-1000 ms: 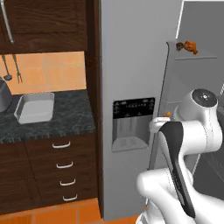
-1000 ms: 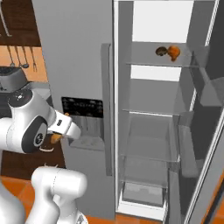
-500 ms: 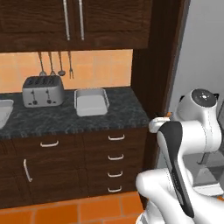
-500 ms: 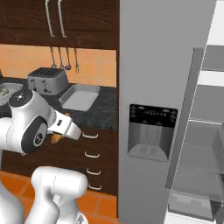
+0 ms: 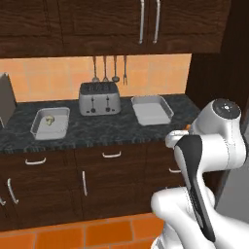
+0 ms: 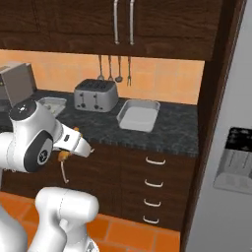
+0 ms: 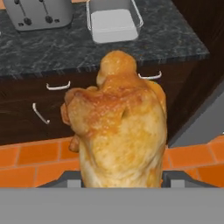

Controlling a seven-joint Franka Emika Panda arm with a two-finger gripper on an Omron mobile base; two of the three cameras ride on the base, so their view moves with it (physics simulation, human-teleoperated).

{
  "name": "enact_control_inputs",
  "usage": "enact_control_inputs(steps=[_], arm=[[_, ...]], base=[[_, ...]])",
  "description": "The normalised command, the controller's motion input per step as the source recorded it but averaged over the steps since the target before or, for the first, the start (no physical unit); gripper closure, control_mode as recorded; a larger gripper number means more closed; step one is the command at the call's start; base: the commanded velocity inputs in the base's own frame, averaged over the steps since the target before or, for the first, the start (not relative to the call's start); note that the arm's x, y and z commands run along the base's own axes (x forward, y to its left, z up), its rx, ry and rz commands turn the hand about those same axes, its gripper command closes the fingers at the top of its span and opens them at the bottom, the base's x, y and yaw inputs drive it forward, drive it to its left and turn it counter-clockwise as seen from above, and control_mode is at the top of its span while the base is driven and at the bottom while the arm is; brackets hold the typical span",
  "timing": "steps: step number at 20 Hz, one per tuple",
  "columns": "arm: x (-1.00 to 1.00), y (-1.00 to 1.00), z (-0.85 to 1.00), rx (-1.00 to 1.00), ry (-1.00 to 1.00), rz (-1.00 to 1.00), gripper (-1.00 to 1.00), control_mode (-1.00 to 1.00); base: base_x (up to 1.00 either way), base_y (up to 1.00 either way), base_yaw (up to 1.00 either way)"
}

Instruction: Place one mushroom and one chicken drumstick in each tupperware on the nearby counter, to pack two identical lunches.

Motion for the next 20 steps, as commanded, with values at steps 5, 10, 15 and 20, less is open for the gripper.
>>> enact_control_inputs(steps=[5,10,15,20], arm=[[0.00,0.00,0.00,0.00,0.00,0.00,1.00,1.00],[0.00,0.00,0.00,0.00,0.00,0.00,1.00,1.00],[0.00,0.00,0.00,0.00,0.00,0.00,1.00,1.00],[0.00,0.00,0.00,0.00,0.00,0.00,1.00,1.00]], base=[[0.67,1.00,0.00],[0.65,0.92,-0.05],[0.48,0.60,-0.05],[0.39,0.28,0.00]])
